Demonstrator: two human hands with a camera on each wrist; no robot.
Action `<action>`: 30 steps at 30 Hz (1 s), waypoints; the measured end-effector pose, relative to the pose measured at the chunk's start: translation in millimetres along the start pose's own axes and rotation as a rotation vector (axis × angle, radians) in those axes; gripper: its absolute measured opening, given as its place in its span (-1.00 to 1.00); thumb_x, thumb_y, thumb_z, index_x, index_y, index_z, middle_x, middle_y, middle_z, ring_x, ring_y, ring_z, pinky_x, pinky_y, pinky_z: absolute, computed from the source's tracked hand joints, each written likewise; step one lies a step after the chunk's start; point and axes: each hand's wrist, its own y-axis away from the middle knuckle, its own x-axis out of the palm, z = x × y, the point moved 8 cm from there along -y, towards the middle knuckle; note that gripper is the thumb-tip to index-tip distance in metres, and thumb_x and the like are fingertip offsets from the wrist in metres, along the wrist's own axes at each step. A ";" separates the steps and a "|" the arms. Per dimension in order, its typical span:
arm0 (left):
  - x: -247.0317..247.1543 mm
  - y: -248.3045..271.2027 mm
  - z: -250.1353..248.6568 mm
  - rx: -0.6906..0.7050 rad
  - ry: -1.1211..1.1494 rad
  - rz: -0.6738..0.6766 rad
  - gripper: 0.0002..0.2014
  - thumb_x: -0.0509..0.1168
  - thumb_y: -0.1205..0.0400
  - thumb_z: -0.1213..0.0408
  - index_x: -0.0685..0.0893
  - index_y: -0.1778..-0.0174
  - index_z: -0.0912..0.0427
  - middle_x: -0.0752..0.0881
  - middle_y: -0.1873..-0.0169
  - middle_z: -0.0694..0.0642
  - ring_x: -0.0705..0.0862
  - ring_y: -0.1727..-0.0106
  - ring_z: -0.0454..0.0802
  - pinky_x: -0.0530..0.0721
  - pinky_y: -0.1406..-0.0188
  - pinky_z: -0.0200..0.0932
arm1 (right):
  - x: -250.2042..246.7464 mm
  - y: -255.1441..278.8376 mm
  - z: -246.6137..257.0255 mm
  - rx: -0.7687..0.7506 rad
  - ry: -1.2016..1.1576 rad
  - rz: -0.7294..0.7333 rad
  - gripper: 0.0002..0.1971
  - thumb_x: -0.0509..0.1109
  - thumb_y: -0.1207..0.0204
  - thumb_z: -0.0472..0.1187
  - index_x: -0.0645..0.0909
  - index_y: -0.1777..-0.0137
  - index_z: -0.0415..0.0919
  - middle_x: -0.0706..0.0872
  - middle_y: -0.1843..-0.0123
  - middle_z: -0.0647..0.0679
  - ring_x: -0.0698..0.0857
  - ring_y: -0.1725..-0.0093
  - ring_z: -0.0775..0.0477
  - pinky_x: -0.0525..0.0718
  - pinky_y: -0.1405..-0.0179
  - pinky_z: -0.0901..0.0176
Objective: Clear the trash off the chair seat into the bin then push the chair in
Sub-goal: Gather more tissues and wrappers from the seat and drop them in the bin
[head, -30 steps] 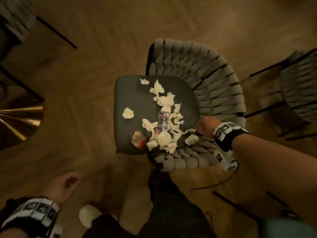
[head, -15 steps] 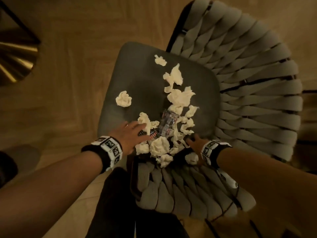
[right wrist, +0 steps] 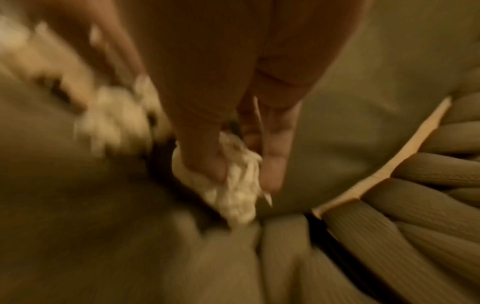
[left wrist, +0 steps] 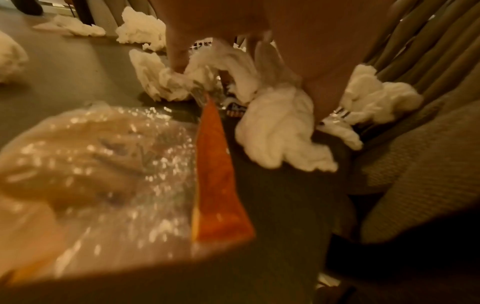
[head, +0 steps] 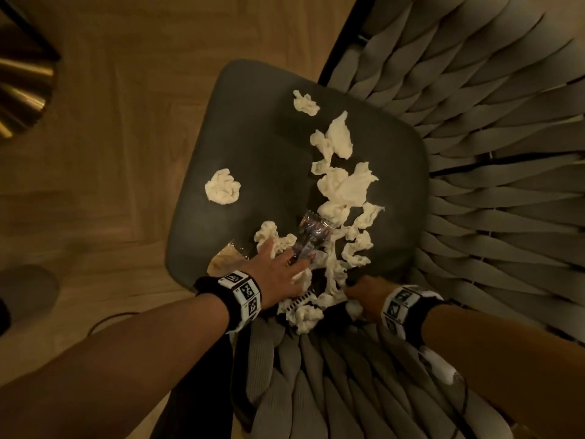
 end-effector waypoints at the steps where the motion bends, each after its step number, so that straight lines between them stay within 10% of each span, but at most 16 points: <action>1: -5.3 -1.9 2.2 0.003 0.019 0.004 -0.54 0.27 -0.61 0.27 0.36 -0.43 -0.03 -0.07 -0.65 0.22 0.00 -0.61 0.36 0.11 -0.43 0.60 | -7.4 3.9 -2.7 -0.004 -0.028 -0.040 -0.50 0.39 -0.53 -0.13 0.44 -0.46 -0.18 0.47 -0.50 -0.23 0.51 -0.44 -0.25 0.50 -0.41 0.04; 9: -41.7 -13.2 26.7 -0.035 0.262 -0.019 -0.60 0.21 -0.61 0.35 0.42 -0.39 0.26 0.13 -0.59 0.37 0.23 -0.54 0.39 0.35 -0.49 0.20 | -126.2 66.0 -36.5 -0.015 -0.093 -0.584 -0.52 0.42 -0.44 -0.09 0.41 -0.35 -0.07 0.50 -0.23 -0.10 0.60 -0.05 -0.11 0.64 0.03 0.09; 16: -61.9 3.6 32.9 0.033 0.406 -0.233 -0.77 0.37 -0.50 0.32 0.56 -0.05 0.22 0.31 -0.42 0.29 0.48 -0.28 0.28 0.59 -0.17 0.11 | -178.5 18.7 -15.2 -0.064 0.096 -0.679 -0.50 0.53 -0.31 0.05 0.53 -0.25 0.05 -0.06 -0.70 -0.07 0.04 -0.61 -0.37 0.37 -0.46 -0.42; 26: -107.0 69.3 46.6 -0.061 0.667 -0.660 -0.81 0.47 -0.36 0.30 0.59 0.22 0.04 0.42 -0.24 0.07 0.43 0.23 -0.13 0.52 0.36 -0.21 | -177.0 40.8 -34.9 -0.094 -0.313 -0.804 -0.55 0.62 -0.21 -0.02 0.57 -0.06 -0.10 0.50 -0.25 -0.14 0.58 -0.10 -0.19 0.66 -0.07 -0.05; 30: -123.7 118.5 70.8 -0.192 0.798 -0.831 -0.86 0.40 -0.28 0.20 0.60 0.29 -0.03 0.44 -0.09 -0.05 0.47 0.12 -0.25 0.42 0.15 -0.58 | -203.3 84.4 -42.4 -0.149 -0.384 -0.924 -0.60 0.61 -0.21 -0.03 0.53 0.02 -0.02 0.51 -0.08 0.01 0.55 0.05 -0.03 0.71 0.03 -0.03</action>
